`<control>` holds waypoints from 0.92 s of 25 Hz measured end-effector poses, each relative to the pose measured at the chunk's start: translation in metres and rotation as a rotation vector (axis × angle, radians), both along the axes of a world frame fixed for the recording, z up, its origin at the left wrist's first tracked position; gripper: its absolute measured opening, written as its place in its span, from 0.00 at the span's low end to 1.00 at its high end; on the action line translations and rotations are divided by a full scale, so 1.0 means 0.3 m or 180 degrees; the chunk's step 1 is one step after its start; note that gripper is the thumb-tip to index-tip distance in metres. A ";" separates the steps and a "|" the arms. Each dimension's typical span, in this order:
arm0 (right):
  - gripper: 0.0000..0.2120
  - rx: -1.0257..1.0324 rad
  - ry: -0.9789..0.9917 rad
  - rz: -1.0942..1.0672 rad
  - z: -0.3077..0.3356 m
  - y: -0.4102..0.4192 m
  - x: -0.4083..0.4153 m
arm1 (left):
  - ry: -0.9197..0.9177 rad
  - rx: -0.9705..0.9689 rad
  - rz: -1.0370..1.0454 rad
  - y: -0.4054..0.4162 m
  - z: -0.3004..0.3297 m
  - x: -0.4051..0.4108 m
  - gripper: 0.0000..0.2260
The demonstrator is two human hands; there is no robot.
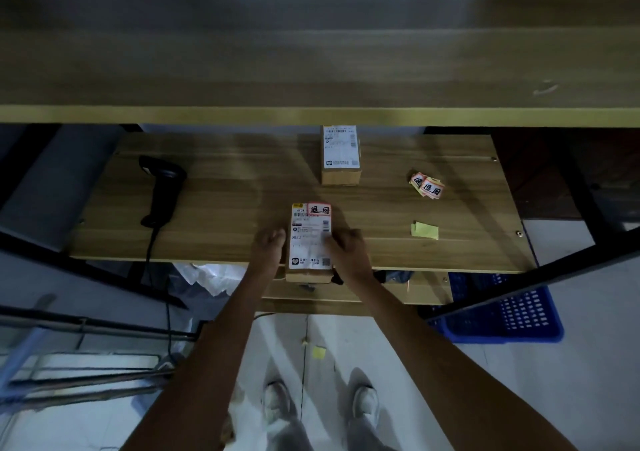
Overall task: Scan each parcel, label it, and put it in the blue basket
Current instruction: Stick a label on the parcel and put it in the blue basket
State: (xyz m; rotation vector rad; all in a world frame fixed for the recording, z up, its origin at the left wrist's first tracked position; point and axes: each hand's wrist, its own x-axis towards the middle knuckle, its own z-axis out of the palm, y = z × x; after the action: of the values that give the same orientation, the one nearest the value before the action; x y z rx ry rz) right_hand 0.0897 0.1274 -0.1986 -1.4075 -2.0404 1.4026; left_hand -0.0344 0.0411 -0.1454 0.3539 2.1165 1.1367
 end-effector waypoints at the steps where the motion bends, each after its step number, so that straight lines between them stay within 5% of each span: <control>1: 0.22 -0.0047 0.0082 0.0113 0.021 -0.014 -0.001 | -0.0133 0.0186 -0.0049 -0.007 0.004 0.025 0.14; 7: 0.16 -0.1033 0.1006 0.0095 0.208 -0.008 0.009 | -0.0895 0.0760 0.0179 0.013 0.082 0.044 0.16; 17: 0.23 -0.1357 0.0925 -0.0479 0.334 -0.070 -0.003 | -0.1124 0.1019 -0.0138 -0.075 0.221 0.014 0.07; 23: 0.22 -0.1368 0.1076 -0.0826 0.363 -0.180 0.035 | -0.1282 0.1122 -0.0479 -0.168 0.227 0.029 0.12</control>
State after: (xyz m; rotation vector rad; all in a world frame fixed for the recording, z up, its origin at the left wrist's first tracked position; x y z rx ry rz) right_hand 0.1003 0.0733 -0.0898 -1.4049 -1.3485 1.8781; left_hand -0.0257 -0.0094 -0.0774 0.3990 1.5181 1.3625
